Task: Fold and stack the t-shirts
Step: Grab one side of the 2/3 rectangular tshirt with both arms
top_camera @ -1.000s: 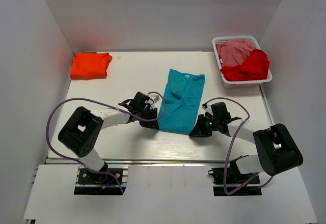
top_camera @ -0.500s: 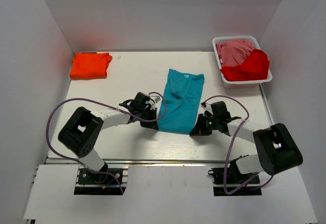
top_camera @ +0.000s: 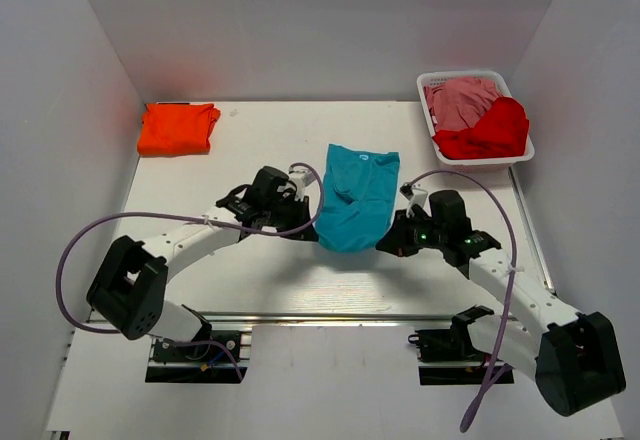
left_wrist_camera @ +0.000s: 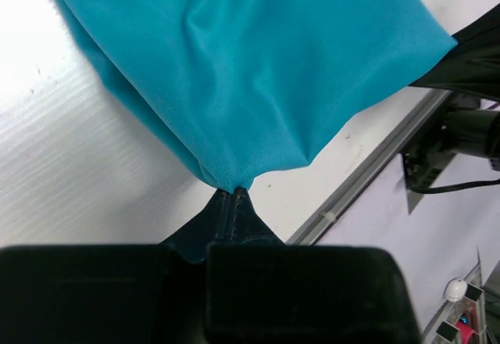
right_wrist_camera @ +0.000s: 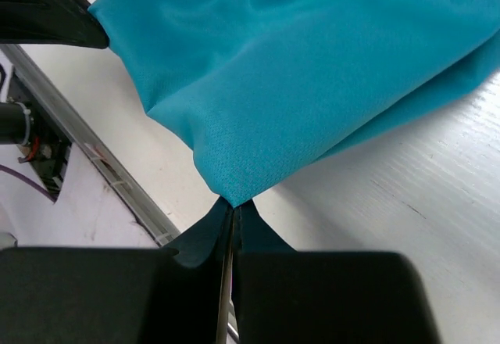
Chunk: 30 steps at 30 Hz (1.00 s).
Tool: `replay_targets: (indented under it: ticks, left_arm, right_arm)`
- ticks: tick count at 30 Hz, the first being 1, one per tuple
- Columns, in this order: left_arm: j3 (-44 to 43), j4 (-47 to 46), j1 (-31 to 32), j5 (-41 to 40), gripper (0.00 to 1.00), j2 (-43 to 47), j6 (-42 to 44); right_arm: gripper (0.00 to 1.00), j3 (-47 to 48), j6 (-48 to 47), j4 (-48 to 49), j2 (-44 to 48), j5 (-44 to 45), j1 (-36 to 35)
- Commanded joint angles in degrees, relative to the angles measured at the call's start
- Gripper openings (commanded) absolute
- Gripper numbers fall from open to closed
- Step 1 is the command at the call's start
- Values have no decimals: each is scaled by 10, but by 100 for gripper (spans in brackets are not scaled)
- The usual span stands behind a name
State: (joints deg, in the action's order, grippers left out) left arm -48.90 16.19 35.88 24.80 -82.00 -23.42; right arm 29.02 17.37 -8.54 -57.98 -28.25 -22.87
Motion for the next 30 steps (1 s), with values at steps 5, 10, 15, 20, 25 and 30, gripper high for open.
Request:
replay_targets:
  ticks: [5, 10, 15, 20, 25, 30]
  left_arm:
    - [-50, 147, 3, -2, 0, 76, -15]
    - [-73, 246, 3, 31, 0, 87, -9]
    - [-95, 237, 3, 38, 0, 98, -4]
    - [-142, 172, 3, -3, 0, 82, -4]
    - [-190, 116, -2, -76, 0, 54, -4]
    - [-230, 73, -9, -134, 0, 7, 7]
  right_arm:
    - [0, 67, -19, -128, 65, -37, -4]
    - [0, 97, -47, -225, 80, -102, -7]
    - [0, 108, -54, -222, 107, -82, -9]
    - [0, 107, -23, -142, 108, -33, -4]
    - [0, 144, -15, -111, 94, 86, -3]
    - [0, 165, 8, -100, 54, 153, -1]
